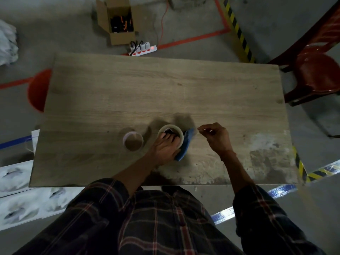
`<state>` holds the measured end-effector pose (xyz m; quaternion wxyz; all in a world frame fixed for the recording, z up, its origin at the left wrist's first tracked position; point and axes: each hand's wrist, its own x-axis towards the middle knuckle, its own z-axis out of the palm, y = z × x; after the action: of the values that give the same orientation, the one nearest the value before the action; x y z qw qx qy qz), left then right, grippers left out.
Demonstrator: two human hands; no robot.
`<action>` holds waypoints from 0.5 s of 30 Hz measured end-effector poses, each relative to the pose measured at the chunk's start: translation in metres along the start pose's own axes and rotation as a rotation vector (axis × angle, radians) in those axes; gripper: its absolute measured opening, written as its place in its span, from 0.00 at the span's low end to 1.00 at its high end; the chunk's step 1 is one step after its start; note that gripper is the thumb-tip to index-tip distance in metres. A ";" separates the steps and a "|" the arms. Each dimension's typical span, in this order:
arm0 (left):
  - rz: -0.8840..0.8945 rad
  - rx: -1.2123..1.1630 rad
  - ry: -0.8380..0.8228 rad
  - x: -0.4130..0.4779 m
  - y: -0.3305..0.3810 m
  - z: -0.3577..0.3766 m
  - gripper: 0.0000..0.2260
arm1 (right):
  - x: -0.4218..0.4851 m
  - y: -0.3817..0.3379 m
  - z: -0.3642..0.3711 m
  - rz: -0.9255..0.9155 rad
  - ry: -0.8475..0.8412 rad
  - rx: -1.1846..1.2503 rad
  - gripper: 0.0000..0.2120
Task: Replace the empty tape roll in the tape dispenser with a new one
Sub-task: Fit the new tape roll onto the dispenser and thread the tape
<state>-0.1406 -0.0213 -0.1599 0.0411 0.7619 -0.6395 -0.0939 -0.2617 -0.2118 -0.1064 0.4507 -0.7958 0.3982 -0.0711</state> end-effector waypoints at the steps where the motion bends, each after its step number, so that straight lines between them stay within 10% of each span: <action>1: -0.001 -0.016 0.019 -0.002 -0.001 0.001 0.18 | 0.002 0.000 0.000 0.017 -0.010 0.005 0.05; 15: 0.010 -0.302 0.113 -0.033 -0.025 0.001 0.15 | 0.022 -0.042 0.009 -0.143 -0.429 -0.054 0.05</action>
<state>-0.1217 0.0154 -0.1624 0.1916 0.7479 -0.6187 -0.1455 -0.2191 -0.2099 -0.0845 0.4971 -0.8308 0.2375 0.0787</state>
